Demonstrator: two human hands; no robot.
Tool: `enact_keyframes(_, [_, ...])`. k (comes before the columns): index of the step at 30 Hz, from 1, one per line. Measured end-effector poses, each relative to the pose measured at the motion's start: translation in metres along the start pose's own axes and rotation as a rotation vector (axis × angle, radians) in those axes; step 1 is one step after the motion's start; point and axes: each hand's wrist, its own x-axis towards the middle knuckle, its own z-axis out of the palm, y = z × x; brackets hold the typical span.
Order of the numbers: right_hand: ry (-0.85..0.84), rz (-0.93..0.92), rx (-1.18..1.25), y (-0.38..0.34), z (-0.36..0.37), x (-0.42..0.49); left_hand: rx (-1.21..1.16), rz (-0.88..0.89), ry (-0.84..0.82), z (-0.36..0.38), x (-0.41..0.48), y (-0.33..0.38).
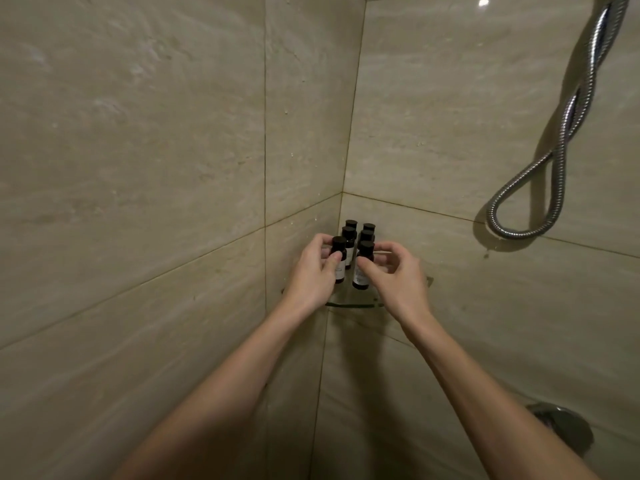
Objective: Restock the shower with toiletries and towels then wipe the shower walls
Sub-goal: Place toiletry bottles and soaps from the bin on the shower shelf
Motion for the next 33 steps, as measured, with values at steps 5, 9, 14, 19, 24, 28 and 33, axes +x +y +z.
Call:
enact_keyframes(5, [0.024, -0.013, -0.037, 0.006, 0.007, 0.005, 0.027, 0.016, -0.017, 0.003, 0.004, -0.002])
enact_keyframes(9, [0.038, -0.062, -0.089, 0.009, 0.006, 0.002, 0.117, 0.045, -0.008, -0.001, 0.001, 0.0])
enact_keyframes(14, [0.033, -0.084, -0.331, 0.016, -0.002, -0.005, 0.32, 0.087, -0.009, -0.007, -0.002, 0.001])
enact_keyframes(19, [-0.008, -0.055, -0.426, 0.016, 0.004, -0.001, 0.48, 0.093, 0.012, 0.0, 0.002, 0.0])
enact_keyframes(24, [0.005, -0.028, -0.45, 0.016, 0.013, 0.004, 0.505, 0.092, 0.045, 0.003, 0.004, -0.002])
enact_keyframes(28, [0.014, -0.009, -0.462, 0.017, 0.016, 0.006, 0.509, 0.093, 0.051, 0.003, 0.007, -0.004])
enact_keyframes(33, [0.01, -0.007, -0.488, 0.017, 0.016, 0.006, 0.505, 0.082, 0.042, 0.003, 0.009, -0.006])
